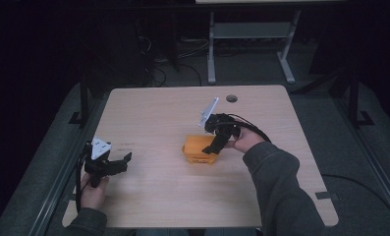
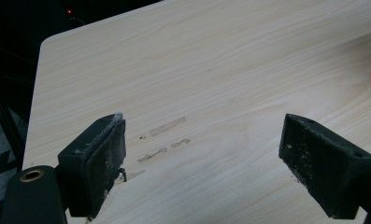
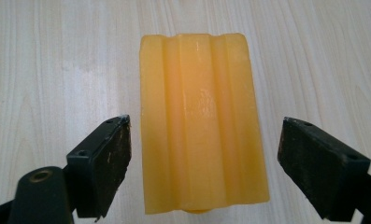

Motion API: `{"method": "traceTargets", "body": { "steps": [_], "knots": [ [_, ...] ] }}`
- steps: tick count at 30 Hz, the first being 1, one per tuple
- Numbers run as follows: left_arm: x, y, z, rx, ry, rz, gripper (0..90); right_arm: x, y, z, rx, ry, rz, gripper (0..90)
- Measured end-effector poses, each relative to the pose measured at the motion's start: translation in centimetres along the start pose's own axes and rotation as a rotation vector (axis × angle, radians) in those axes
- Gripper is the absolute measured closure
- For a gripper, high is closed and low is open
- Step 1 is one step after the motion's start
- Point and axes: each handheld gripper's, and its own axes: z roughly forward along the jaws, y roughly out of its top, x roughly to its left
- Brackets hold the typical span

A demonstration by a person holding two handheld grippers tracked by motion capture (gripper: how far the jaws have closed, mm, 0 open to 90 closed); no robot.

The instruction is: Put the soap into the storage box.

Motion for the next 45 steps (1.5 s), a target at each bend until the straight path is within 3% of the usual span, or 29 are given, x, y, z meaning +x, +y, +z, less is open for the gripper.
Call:
{"method": "traceTargets", "body": {
  "steps": [45],
  "knots": [
    [0.0,0.0,-0.1,-0.001,0.003,0.005,14.1,0.2,-1.7,-2.7,-0.018,-0.039,0.022,17.4]
  ]
}}
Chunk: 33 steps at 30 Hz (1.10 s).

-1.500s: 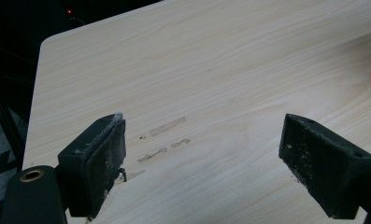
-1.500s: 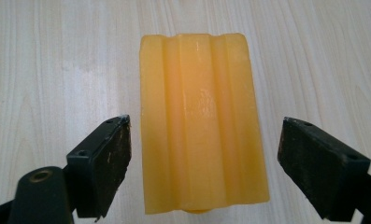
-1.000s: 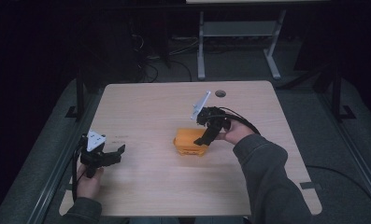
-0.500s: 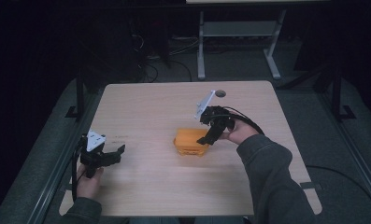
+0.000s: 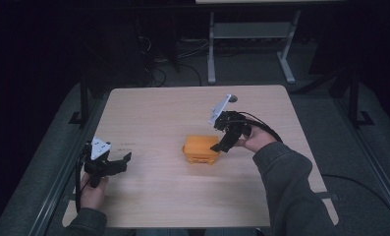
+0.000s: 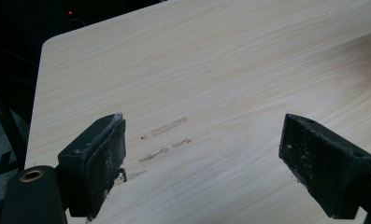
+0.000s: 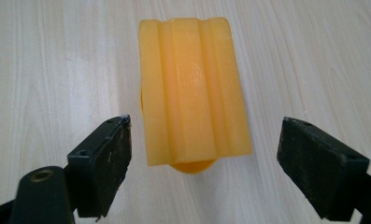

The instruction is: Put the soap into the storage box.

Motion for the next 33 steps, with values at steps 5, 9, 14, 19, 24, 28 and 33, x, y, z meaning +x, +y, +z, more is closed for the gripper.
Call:
{"method": "traceTargets", "body": {
  "steps": [5,9,14,19,24,28,33],
  "knots": [
    [0.0,0.0,0.0,-0.002,-0.001,0.0,14.2,0.1,-0.5,-0.7,-0.003,-0.007,0.012,17.4],
    [-0.1,0.0,0.0,-0.001,-0.004,0.007,14.1,0.3,-1.0,-1.1,-0.002,-0.008,0.017,18.8],
    [0.0,0.0,0.0,0.001,-0.006,0.0,14.1,0.2,-1.6,-1.3,-0.001,-0.015,0.027,18.8],
    [0.0,0.0,0.0,0.002,-0.004,0.002,14.1,0.3,-2.4,-1.6,0.0,-0.023,0.042,18.7],
    [0.0,0.0,-0.1,0.001,-0.007,0.0,14.1,0.3,-2.9,-1.8,-0.002,-0.028,0.047,18.7],
    [0.0,0.0,0.0,0.001,-0.006,-0.001,14.2,0.3,-3.2,-1.9,0.008,-0.039,0.045,19.7],
    [0.0,0.0,-0.1,0.0,-0.004,-0.003,14.1,0.4,-3.8,-2.3,-0.002,-0.044,0.065,19.6]
  ]
}}
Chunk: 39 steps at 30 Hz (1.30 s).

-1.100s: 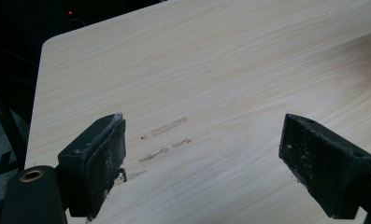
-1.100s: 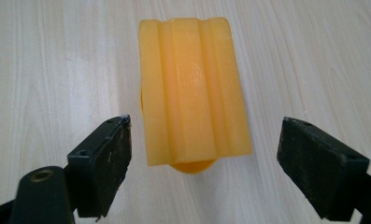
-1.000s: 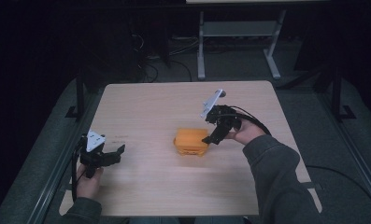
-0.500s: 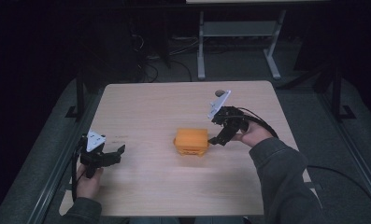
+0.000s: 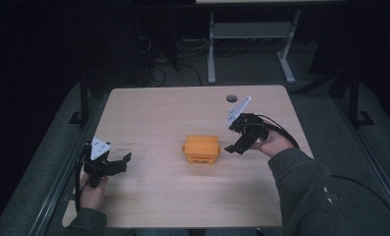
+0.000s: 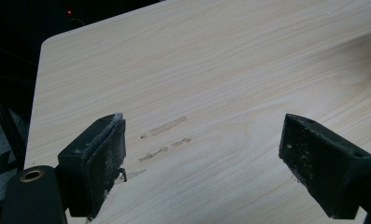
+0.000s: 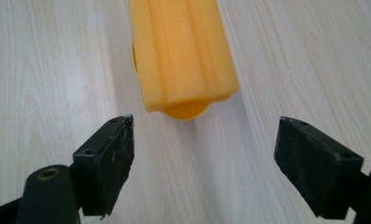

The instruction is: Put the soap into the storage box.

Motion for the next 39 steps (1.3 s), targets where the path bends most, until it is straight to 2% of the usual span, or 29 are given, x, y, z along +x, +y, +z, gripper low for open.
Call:
{"method": "traceTargets", "body": {
  "steps": [18,29,37,39],
  "knots": [
    [0.0,0.0,-0.1,-0.005,0.003,0.011,14.1,0.3,-2.3,-0.5,-0.006,-0.001,0.044,19.5],
    [0.0,0.0,0.0,-0.001,-0.001,0.005,14.2,0.4,-3.8,-0.8,-0.013,-0.012,0.064,20.4],
    [0.0,0.0,0.0,-0.003,-0.001,0.004,14.2,0.7,-5.0,-0.6,-0.007,-0.008,0.099,20.3],
    [0.0,0.0,0.0,-0.004,-0.001,0.004,14.1,0.6,-5.2,-0.6,-0.005,-0.01,0.093,20.2]
  ]
}}
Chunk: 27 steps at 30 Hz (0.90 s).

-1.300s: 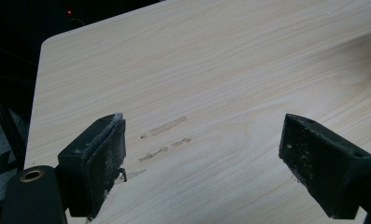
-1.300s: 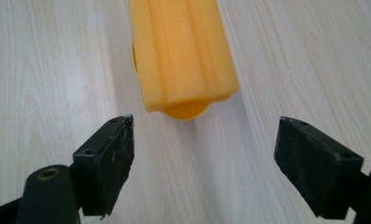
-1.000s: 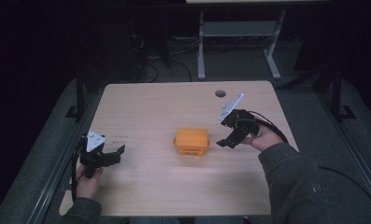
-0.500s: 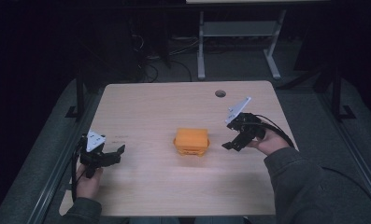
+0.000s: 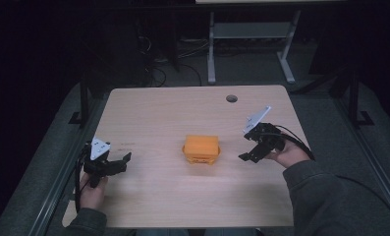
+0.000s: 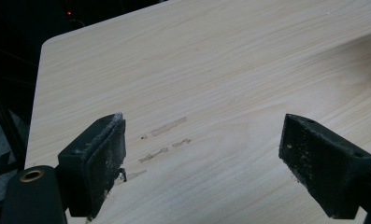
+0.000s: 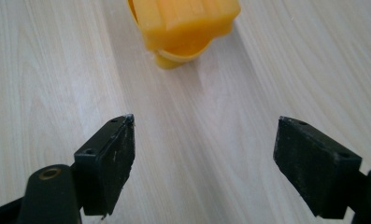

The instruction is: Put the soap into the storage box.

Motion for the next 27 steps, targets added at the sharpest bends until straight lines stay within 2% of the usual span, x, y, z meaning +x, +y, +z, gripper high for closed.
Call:
{"method": "traceTargets", "body": {
  "steps": [1,11,12,27],
  "knots": [
    [0.0,0.0,0.0,0.001,0.0,0.002,14.2,0.0,-0.2,0.0,0.015,0.001,0.011,19.9],
    [0.0,0.0,-0.1,-0.006,0.001,0.005,14.2,0.1,-1.0,-0.2,0.002,-0.005,0.017,20.0],
    [0.0,0.0,-0.1,-0.008,0.001,0.003,14.1,0.2,-1.1,-0.2,0.004,-0.003,0.031,20.0],
    [0.1,0.0,-0.2,-0.009,0.006,-0.004,14.2,0.3,-2.9,-0.3,-0.003,-0.004,0.06,19.9]
  ]
}}
